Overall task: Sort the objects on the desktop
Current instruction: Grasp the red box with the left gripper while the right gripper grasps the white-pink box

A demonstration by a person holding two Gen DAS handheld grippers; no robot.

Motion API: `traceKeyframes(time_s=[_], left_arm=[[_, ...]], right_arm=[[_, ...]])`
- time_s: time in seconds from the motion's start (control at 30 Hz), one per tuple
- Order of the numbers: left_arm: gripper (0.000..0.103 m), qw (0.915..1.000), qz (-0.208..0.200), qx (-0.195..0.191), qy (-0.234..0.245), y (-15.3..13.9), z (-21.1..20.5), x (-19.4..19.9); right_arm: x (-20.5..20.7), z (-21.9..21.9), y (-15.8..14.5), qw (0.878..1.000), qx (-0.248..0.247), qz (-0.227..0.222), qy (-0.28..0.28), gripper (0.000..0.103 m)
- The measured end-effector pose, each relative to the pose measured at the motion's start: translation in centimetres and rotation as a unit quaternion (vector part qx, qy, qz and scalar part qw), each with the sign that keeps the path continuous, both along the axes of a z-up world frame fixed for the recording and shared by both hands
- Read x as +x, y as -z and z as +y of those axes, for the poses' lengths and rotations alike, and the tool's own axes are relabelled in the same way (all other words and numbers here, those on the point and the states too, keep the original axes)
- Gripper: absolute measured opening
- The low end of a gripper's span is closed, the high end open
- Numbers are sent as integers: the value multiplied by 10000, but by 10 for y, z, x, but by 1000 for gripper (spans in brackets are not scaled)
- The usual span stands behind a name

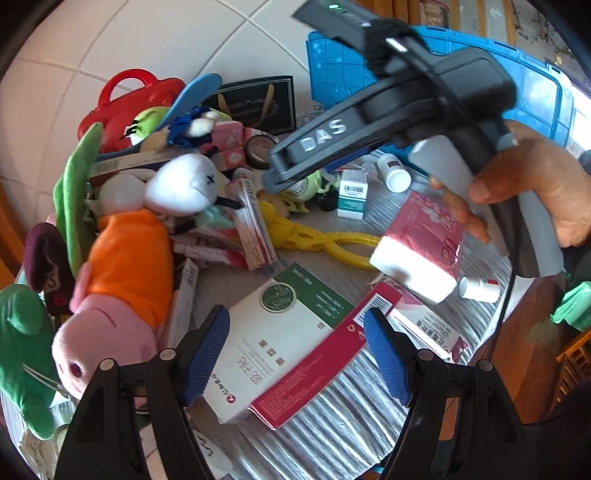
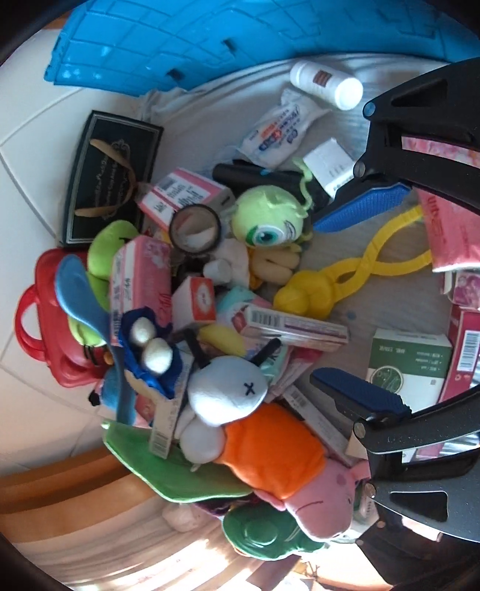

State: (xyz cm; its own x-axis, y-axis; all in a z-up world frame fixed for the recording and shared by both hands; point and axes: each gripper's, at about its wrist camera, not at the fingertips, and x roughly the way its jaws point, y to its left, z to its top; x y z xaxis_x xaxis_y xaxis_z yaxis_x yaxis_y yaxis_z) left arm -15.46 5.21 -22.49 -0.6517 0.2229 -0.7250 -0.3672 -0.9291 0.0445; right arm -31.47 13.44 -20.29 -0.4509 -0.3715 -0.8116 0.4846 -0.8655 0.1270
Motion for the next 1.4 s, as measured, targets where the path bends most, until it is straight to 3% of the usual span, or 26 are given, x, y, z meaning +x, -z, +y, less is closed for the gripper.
traceKeyframes(time_s=[0.17,0.3,0.37,0.5,0.53,0.6,0.67,0.77,0.9,1.17,1.4], left_arm=[[75,9986,-386,80,347,20,0,8],[71,9972,-557,88,488,28,-2,16],[71,9970,-546,-7,542,32,0,17],[57,9964,-493,-140,674,33,3,14],[54,9961,-483,-190,714,33,4,15],[34,9949,-524,-190,846,31,5,15],[28,9922,-787,-7,963,31,6,14],[28,9893,-1058,-302,957,49,14,8],[25,9878,-1243,-124,928,53,13,1],[24,9931,-675,201,938,9,-4,10],[24,9969,-147,248,734,-39,-25,1]], right_arm=[[-16,-26,33,9992,89,-321,-228,64],[-31,-39,57,9967,-24,-744,-334,42],[-35,-46,65,9961,-54,-792,-380,36],[-39,-57,72,9945,-64,-948,-436,20],[-35,-57,68,9948,-87,-889,-485,20],[-27,-56,57,9963,-35,-671,-531,20],[-22,-50,46,9974,-51,-534,-473,20],[-21,-39,38,9981,-17,-527,-326,20],[-29,-31,43,9977,4,-671,-102,20],[-12,4,-3,9991,-286,-197,244,20],[16,24,-74,9928,-734,482,818,20]])
